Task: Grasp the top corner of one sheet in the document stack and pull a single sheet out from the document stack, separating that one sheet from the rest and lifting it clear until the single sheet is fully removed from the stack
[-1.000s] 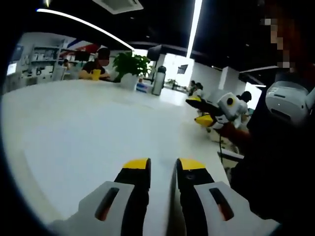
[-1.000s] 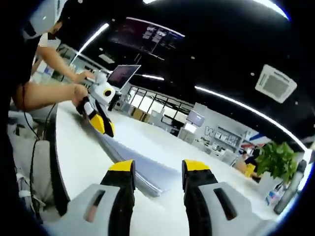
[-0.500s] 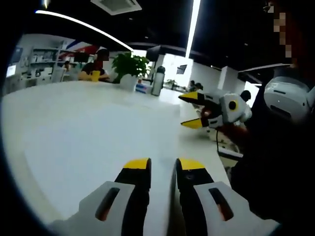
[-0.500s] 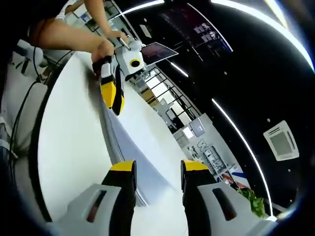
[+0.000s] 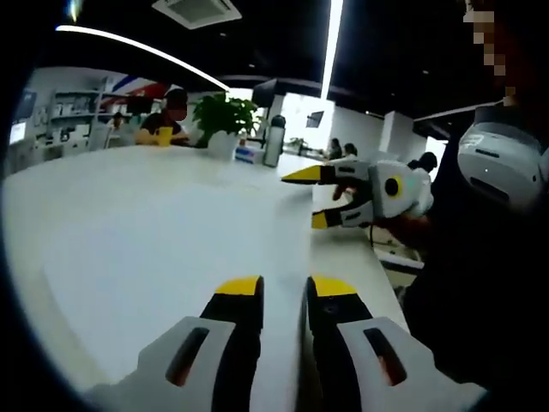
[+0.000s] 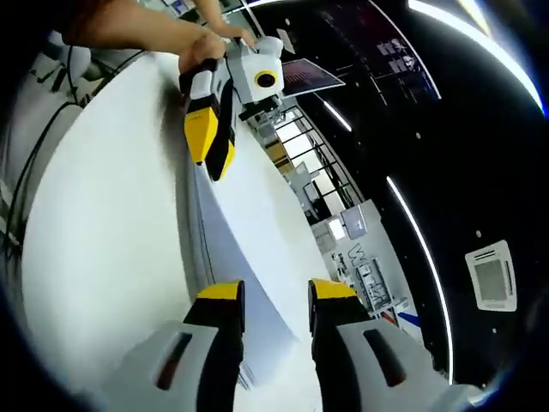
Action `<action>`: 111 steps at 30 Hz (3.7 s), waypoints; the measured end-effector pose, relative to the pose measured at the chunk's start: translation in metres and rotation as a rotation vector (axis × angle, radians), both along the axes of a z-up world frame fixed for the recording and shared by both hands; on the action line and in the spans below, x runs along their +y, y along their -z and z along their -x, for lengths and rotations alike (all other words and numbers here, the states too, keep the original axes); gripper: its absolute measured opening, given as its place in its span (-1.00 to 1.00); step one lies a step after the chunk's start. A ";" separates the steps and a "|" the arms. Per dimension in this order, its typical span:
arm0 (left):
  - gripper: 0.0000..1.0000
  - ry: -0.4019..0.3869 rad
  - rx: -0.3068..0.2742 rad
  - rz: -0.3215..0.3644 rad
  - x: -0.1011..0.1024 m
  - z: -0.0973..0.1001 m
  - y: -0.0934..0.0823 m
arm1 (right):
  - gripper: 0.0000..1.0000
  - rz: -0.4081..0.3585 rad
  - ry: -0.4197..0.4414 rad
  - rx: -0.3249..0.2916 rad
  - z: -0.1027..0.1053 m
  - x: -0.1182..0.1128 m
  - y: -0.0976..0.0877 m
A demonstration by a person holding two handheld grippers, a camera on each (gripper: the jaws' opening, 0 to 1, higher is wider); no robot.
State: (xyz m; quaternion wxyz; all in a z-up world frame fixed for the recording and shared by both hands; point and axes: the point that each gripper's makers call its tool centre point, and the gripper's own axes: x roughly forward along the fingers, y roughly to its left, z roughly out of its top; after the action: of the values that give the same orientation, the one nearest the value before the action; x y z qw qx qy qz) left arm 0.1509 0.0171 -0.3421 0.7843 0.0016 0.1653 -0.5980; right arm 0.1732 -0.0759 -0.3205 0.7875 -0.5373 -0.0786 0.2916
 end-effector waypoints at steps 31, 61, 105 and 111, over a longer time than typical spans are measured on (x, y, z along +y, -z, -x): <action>-0.59 0.020 0.018 0.026 0.005 0.002 -0.006 | -0.97 0.047 -0.086 -0.095 0.005 0.018 0.009; -0.44 -0.098 -0.009 0.009 0.010 -0.005 -0.005 | -0.97 -0.034 -0.103 -0.037 -0.001 0.018 0.012; 0.07 -0.702 -0.173 -0.070 0.129 0.067 -0.003 | -0.97 -0.147 -0.088 0.046 -0.004 0.012 0.013; -0.04 -0.652 -0.183 -0.069 0.113 0.066 -0.011 | -0.97 -0.173 -0.090 0.066 -0.005 0.011 0.012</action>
State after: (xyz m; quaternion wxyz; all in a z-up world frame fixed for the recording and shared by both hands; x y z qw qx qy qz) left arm 0.0846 0.1301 -0.3309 0.9452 0.0290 0.1063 -0.3072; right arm 0.1778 -0.0644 -0.3327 0.8192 -0.4533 -0.1018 0.3363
